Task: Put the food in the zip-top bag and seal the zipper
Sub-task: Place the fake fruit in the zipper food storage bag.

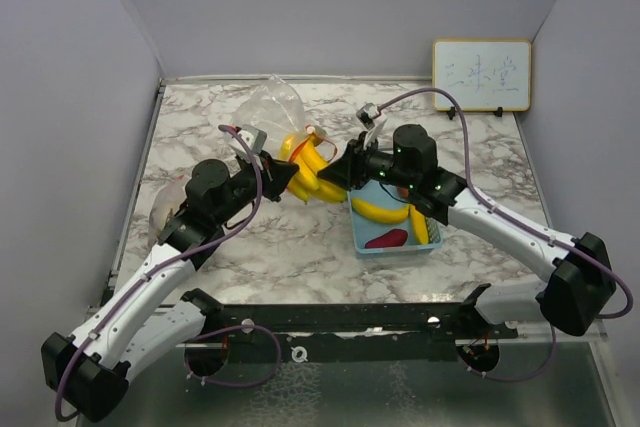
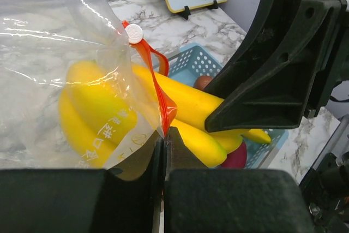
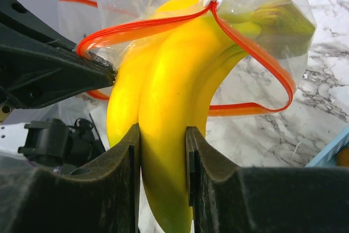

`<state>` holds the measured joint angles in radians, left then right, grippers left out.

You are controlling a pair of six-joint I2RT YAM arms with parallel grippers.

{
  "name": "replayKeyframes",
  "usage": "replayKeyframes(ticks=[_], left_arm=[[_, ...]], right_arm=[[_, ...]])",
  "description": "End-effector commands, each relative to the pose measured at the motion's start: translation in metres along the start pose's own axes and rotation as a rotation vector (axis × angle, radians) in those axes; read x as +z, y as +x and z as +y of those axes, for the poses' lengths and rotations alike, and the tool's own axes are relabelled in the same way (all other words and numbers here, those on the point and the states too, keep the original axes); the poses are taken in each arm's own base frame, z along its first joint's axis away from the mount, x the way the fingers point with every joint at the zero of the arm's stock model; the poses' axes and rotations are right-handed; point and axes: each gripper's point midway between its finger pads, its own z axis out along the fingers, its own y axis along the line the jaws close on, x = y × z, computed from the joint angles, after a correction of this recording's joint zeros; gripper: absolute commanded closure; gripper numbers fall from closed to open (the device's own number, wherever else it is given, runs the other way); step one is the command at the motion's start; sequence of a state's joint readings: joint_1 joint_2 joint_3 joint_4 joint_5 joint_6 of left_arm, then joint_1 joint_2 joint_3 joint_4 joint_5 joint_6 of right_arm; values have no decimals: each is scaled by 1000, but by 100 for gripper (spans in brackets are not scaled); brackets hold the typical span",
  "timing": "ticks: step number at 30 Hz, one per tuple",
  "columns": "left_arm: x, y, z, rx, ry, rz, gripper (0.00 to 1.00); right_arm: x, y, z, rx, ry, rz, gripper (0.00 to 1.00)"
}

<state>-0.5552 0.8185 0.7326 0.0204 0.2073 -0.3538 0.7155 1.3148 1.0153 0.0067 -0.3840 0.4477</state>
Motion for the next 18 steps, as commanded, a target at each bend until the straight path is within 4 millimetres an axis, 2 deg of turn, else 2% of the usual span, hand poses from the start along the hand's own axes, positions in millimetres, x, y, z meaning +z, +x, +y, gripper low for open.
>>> replayKeyframes(ticks=[1, 6, 9, 11, 14, 18], left_arm=[[7, -31, -16, -22, 64, -98, 100], [14, -34, -1, -25, -8, -121, 100], [17, -41, -6, -35, 13, -138, 100], [18, -43, -13, -49, 50, -136, 100], [19, -35, -22, -79, 103, -102, 100], [9, -23, -26, -112, 118, -81, 100]], right_arm=[[9, -31, 33, -95, -114, -194, 98], [-2, -39, 64, -229, -219, -270, 98], [-9, -42, 74, -319, -250, -315, 98], [-11, -46, 71, -333, -232, -362, 98], [-13, -59, 57, -308, -143, -437, 98], [-21, -74, 35, -308, -22, -562, 98]])
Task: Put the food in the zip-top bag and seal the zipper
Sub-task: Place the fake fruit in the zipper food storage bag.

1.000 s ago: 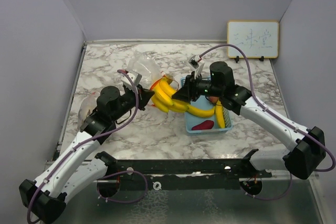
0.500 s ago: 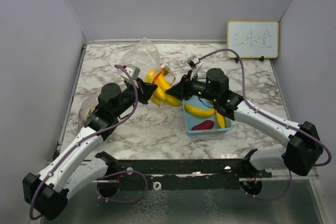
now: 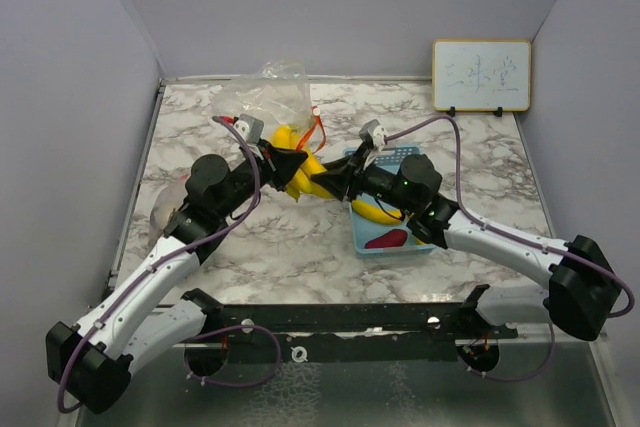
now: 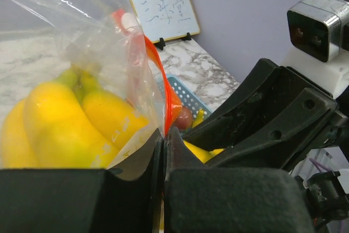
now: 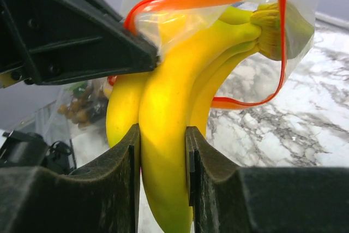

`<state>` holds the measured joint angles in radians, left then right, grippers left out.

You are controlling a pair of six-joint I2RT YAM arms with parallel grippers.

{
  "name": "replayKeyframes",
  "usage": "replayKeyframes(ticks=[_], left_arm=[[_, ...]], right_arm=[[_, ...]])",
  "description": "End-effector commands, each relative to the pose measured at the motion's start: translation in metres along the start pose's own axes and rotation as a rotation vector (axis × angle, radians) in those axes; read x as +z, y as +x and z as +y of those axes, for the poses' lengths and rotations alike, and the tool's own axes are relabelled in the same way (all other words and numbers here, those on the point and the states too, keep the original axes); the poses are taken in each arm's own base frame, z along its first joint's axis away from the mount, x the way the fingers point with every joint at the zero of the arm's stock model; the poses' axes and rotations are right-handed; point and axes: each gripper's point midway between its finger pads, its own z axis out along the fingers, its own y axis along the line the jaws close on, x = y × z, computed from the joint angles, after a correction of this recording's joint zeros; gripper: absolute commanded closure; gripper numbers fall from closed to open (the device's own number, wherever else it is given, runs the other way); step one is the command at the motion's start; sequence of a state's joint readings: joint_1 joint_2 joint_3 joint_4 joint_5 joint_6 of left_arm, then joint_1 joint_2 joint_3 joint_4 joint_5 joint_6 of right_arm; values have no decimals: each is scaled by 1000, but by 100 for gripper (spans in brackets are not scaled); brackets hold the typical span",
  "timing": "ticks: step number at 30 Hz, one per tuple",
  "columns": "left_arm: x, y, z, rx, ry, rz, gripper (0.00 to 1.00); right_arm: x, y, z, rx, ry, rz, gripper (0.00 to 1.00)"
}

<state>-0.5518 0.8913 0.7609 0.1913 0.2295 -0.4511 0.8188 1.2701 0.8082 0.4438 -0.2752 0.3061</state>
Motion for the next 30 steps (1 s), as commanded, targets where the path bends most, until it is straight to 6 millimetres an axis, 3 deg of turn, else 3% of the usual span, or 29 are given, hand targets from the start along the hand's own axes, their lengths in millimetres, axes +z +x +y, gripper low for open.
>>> replayKeyframes(ticks=[1, 6, 9, 18, 25, 30], left_arm=[[-13, 12, -11, -52, 49, 28, 100], [-27, 13, -14, -70, 50, 10, 100], [-30, 25, -12, -85, 49, 39, 100], [-18, 58, -16, -223, 134, 60, 100], [-18, 51, -37, -262, 232, 58, 100], [-25, 72, -20, -241, 142, 108, 100]], right_arm=[[-10, -75, -9, -108, 101, -327, 98], [-15, -92, -15, -119, 139, -422, 98], [-21, -102, -17, -84, 162, -485, 98], [-17, -114, -32, 111, 233, -561, 98], [-12, -131, -42, 203, 263, -653, 98], [-29, -140, -33, 239, 258, -651, 98]])
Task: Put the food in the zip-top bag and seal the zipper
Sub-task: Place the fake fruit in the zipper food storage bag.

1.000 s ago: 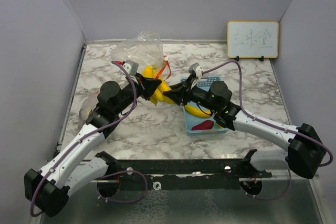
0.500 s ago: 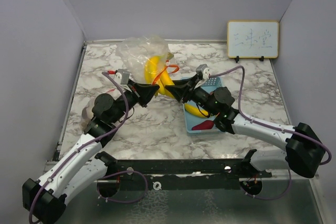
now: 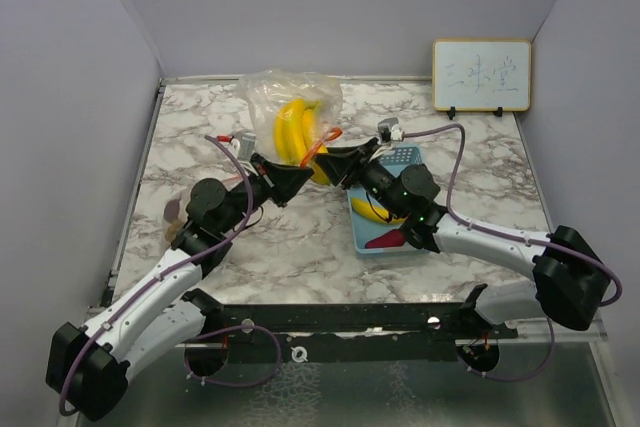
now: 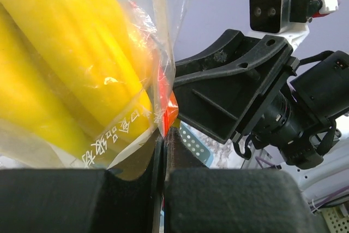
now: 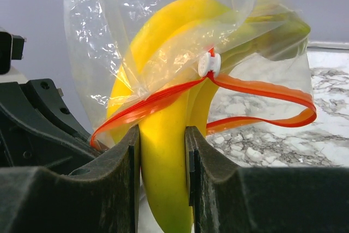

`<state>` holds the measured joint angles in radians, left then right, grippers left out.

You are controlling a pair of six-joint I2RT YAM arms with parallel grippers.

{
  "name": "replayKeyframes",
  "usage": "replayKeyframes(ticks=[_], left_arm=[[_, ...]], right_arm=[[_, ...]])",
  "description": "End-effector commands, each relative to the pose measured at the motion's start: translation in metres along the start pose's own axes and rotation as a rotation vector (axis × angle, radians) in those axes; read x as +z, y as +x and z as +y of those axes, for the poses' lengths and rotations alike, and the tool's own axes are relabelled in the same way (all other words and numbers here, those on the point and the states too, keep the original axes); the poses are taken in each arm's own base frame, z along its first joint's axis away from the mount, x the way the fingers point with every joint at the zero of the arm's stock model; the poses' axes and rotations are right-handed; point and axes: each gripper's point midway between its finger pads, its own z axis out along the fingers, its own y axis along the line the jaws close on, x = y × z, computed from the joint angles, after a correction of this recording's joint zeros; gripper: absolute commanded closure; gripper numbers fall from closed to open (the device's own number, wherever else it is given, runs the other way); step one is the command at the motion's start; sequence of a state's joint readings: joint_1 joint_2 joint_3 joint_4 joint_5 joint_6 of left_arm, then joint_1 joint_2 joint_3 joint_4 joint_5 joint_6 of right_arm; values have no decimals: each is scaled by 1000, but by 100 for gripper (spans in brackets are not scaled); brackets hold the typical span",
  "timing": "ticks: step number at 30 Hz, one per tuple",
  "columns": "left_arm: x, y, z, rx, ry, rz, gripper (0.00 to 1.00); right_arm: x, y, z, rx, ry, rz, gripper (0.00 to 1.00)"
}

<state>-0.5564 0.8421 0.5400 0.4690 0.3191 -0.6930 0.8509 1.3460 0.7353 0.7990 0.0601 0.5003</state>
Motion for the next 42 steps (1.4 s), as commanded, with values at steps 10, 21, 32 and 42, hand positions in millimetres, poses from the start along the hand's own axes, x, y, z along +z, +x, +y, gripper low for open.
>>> replayKeyframes(ticks=[10, 21, 32, 42], left_arm=[[-5, 18, -27, -174, 98, 83, 100], [-13, -11, -76, -399, 222, 97, 100], [-11, -50, -40, -258, -68, -56, 100], [-20, -77, -45, -219, -79, -165, 100]], right_arm=[[7, -112, 8, 80, 63, -345, 98], [-14, 13, -53, -50, 373, 233, 98], [-41, -11, -17, -146, 231, 345, 25], [-92, -15, -51, -136, 422, 321, 31]])
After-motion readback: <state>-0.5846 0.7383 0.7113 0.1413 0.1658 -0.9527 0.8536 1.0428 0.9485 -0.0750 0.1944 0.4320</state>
